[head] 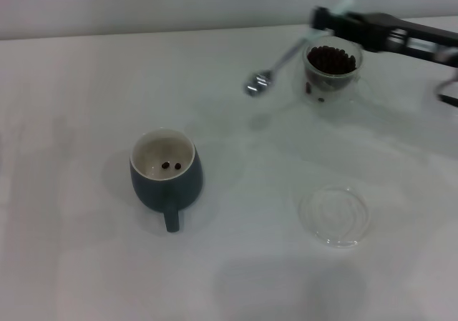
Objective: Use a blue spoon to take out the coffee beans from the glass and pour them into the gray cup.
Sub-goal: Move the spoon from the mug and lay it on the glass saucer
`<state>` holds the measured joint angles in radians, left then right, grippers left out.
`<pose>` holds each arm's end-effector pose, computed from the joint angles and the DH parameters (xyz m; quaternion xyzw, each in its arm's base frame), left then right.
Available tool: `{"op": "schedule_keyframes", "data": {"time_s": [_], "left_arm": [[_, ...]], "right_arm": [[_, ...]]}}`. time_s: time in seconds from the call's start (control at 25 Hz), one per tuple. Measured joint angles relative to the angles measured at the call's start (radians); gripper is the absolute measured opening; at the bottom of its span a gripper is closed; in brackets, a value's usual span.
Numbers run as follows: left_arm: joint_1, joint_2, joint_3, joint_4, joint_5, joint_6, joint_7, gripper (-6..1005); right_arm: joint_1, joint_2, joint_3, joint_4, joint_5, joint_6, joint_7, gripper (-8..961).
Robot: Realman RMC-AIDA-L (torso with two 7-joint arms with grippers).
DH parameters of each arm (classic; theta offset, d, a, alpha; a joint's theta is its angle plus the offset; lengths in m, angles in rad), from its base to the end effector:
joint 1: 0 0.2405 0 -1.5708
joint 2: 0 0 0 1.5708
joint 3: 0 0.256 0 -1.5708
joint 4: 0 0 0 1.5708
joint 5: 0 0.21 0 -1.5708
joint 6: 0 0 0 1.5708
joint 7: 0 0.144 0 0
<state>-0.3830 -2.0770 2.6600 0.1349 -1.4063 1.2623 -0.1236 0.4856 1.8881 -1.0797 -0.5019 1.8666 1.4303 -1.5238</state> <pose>-0.3603 0.3026 0.0071 -0.6166 -0.2703 -0.2970 0.6772 0.2632 0.3584 0.0556 -0.8379 0.3471 0.3899 0.1596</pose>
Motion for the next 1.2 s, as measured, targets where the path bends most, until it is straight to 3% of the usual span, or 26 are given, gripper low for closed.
{"op": "schedule_keyframes", "data": {"time_s": [0.08, 0.12, 0.16, 0.2, 0.32, 0.48, 0.88, 1.2], "left_arm": [[-0.002, 0.000, 0.000, -0.003, -0.002, 0.000, 0.000, 679], [-0.006, 0.000, 0.000, -0.010, -0.004, 0.000, 0.000, 679], [-0.006, 0.000, 0.000, -0.010, -0.004, 0.000, 0.000, 679], [-0.007, 0.000, 0.000, -0.013, -0.005, 0.000, 0.000, 680], [-0.008, 0.000, 0.000, -0.019, -0.007, -0.003, 0.000, 680], [-0.015, 0.000, 0.000, -0.022, -0.011, -0.007, 0.001, 680], [-0.031, 0.000, 0.000, -0.023, -0.011, -0.011, 0.001, 680], [-0.033, 0.000, 0.000, -0.023, -0.011, -0.024, 0.001, 679]], "right_arm": [[-0.008, -0.051, 0.008, 0.054, -0.016, 0.040, 0.013, 146], [-0.020, -0.094, 0.009, 0.098, -0.049, 0.072, 0.024, 146], [-0.029, -0.109, 0.010, 0.110, -0.068, 0.083, 0.027, 146], [-0.029, -0.109, 0.010, 0.110, -0.068, 0.083, 0.027, 146], [-0.055, -0.138, 0.014, 0.117, -0.154, 0.098, 0.028, 146], [-0.077, -0.145, 0.015, 0.114, -0.212, 0.138, 0.025, 146], [-0.081, -0.133, 0.016, 0.125, -0.307, 0.106, 0.030, 146], [-0.072, -0.100, 0.014, 0.136, -0.344, 0.079, 0.032, 146]]}}
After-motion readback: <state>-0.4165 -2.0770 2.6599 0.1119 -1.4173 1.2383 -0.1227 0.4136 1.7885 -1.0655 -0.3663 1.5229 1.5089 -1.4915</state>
